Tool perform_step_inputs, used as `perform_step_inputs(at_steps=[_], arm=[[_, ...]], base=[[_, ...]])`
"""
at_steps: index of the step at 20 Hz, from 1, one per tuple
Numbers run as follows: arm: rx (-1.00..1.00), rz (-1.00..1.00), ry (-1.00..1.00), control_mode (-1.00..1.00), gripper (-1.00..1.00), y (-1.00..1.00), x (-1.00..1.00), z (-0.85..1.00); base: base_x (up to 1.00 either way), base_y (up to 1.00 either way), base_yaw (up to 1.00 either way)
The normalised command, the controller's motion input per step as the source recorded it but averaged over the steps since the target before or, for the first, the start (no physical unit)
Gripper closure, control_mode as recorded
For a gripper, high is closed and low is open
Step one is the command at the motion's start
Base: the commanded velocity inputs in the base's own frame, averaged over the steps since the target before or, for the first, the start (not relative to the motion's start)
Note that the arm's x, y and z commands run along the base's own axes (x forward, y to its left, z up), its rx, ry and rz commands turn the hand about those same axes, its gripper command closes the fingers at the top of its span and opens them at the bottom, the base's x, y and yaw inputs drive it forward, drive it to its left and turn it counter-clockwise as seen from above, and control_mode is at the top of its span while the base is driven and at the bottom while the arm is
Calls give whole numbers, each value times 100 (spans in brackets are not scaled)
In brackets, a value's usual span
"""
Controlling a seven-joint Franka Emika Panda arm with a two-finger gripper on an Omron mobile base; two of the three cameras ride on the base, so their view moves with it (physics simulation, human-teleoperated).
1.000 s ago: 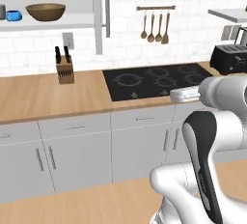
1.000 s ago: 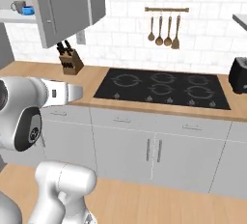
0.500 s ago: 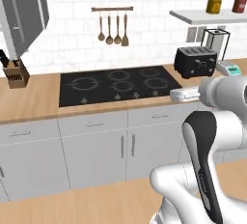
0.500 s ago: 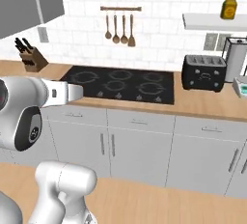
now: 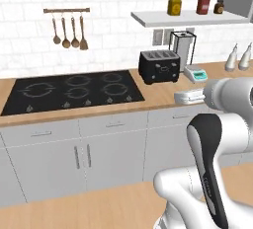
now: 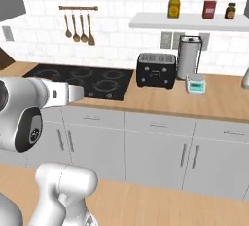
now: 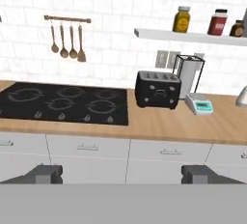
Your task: Gather all objects into one cabinet and sort the glasses and bowls to opposite sides.
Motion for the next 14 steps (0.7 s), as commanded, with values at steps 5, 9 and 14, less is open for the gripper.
perform_step_inputs(at_steps=[5,9,14], arm=[[0,0,0,100,-100,0,0,0],[0,0,0,100,-100,0,0,0],[0,0,0,100,-100,0,0,0]], base=[[-3,-100,0],[-6,-100,0],[-20,-100,0]])
